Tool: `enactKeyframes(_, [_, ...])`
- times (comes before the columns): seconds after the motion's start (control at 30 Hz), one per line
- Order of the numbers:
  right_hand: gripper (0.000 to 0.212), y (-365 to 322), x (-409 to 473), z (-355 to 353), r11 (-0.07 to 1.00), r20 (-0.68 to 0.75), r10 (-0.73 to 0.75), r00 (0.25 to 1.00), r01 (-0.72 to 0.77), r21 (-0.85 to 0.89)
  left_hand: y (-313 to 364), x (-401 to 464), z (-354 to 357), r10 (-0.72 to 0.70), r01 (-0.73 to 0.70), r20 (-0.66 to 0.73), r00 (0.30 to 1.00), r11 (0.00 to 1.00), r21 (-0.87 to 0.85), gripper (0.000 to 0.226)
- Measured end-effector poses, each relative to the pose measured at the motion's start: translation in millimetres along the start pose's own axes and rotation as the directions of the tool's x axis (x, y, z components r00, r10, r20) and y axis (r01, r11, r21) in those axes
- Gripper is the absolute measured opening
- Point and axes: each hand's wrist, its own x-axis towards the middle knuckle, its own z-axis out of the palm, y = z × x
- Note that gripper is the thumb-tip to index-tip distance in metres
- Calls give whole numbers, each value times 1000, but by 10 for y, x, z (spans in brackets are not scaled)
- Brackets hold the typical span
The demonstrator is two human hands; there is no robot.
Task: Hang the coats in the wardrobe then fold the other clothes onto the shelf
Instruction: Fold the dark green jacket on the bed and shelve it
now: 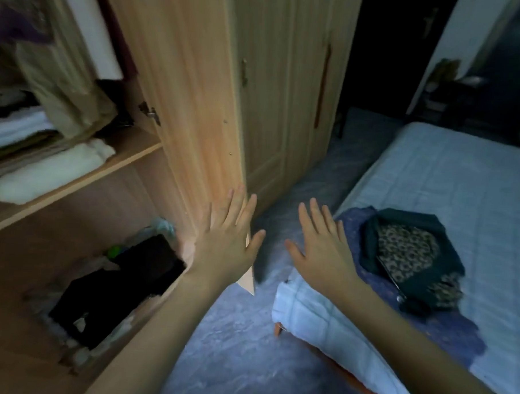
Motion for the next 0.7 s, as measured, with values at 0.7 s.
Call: enactKeyframes(0.7, [74,1306,-1699,-334,821,-182,564,806,-572,10,1875,-67,554,611,-574,49,790,766,-290,69])
